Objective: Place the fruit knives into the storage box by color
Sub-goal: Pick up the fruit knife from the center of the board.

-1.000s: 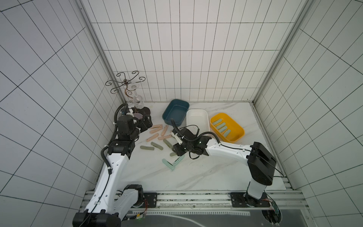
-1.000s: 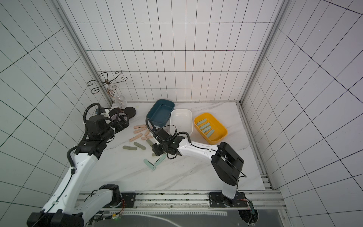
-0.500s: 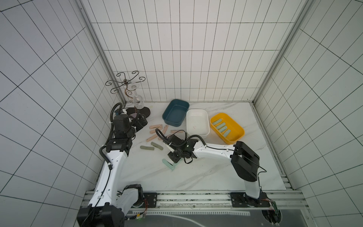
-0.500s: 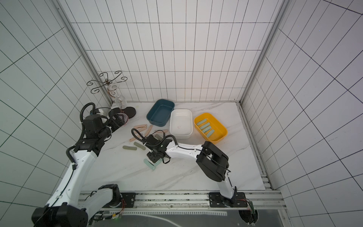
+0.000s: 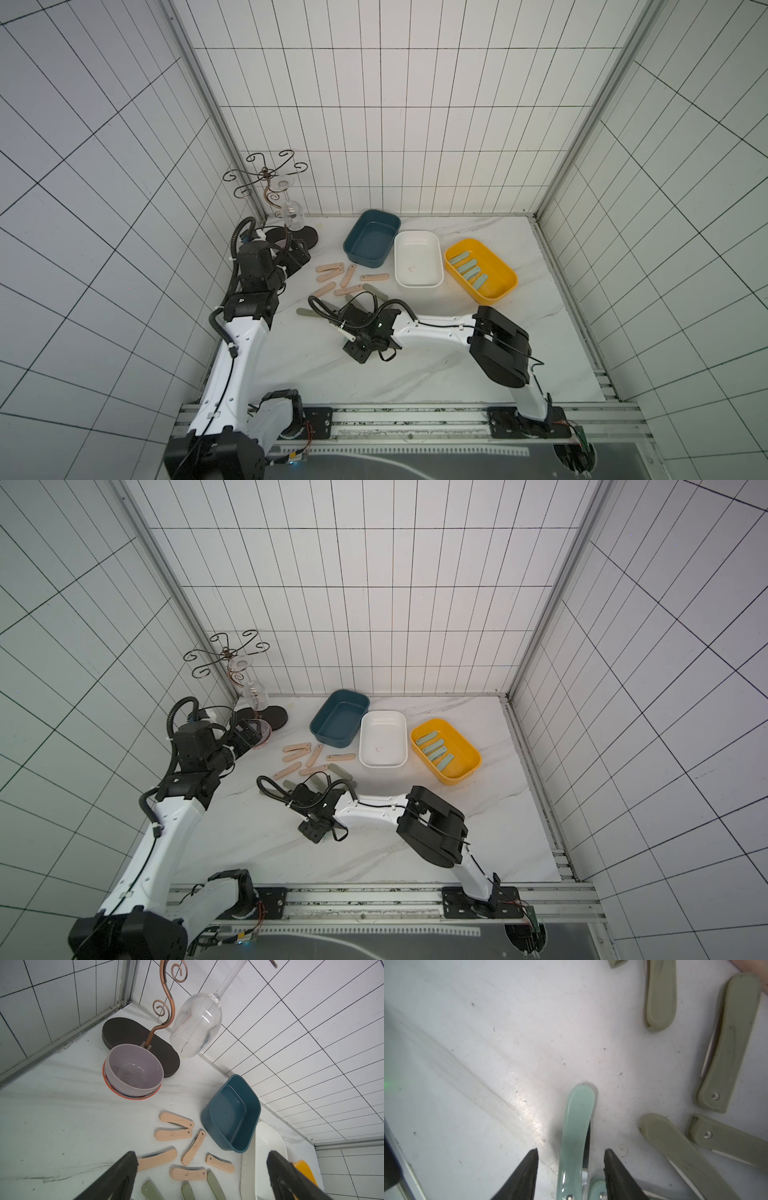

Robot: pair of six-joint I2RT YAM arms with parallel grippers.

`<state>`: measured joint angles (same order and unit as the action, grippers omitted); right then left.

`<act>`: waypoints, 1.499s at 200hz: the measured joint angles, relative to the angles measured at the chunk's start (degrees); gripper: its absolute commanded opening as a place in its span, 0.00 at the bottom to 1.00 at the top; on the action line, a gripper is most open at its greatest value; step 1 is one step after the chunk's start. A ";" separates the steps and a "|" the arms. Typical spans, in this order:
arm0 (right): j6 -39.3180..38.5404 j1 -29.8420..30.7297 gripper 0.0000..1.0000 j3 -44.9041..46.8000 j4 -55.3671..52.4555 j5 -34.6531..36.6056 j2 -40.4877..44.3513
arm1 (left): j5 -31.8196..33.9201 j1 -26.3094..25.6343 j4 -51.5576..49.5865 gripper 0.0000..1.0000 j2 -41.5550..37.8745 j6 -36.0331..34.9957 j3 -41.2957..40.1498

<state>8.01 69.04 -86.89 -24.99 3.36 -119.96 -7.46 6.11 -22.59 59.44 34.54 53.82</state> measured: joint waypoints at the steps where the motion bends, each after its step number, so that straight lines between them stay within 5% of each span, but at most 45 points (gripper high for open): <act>1: 0.00 0.00 0.53 0.00 -0.02 0.04 -0.09 | -0.02 0.00 0.02 0.97 0.00 0.00 0.02; 97: -0.63 0.22 0.47 -1.01 -0.74 1.60 -2.47 | -0.81 0.07 1.11 0.97 0.22 0.81 -0.28; 183: -0.90 1.57 0.32 -1.99 -0.83 1.97 -3.21 | -1.25 0.07 1.42 0.97 0.22 1.70 -0.50; 300: -0.70 1.79 0.27 -1.99 -0.72 1.68 -3.26 | -1.77 0.07 1.90 0.97 0.22 2.14 -0.50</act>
<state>7.31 70.83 -88.88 -25.71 5.04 -123.22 -9.23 6.17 -20.69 59.66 36.69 53.32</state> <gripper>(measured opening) 0.277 0.973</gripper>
